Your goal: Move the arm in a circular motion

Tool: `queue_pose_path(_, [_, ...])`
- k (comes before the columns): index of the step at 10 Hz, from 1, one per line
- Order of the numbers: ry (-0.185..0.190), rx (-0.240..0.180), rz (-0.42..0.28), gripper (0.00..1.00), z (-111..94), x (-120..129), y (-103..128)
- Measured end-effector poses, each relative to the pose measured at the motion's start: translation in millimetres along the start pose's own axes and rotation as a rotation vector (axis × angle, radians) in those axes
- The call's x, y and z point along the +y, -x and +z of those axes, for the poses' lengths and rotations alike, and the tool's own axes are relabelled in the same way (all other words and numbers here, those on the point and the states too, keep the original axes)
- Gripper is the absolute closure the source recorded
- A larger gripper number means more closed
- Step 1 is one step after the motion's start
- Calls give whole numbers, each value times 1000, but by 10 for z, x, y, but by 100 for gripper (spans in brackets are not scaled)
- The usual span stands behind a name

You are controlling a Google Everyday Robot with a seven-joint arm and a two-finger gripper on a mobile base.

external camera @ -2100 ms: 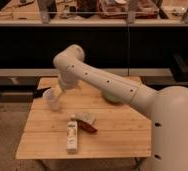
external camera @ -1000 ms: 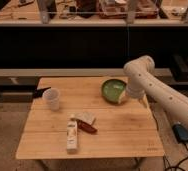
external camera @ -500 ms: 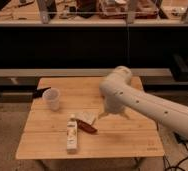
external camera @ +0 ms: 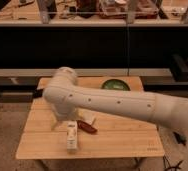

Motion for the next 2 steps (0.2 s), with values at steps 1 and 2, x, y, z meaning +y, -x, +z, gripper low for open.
queue_pose_path(1, [-19, 3, -39, 20, -20, -213, -61])
queue_pose_path(2, [-26, 0, -50, 20, -23, -279, -68])
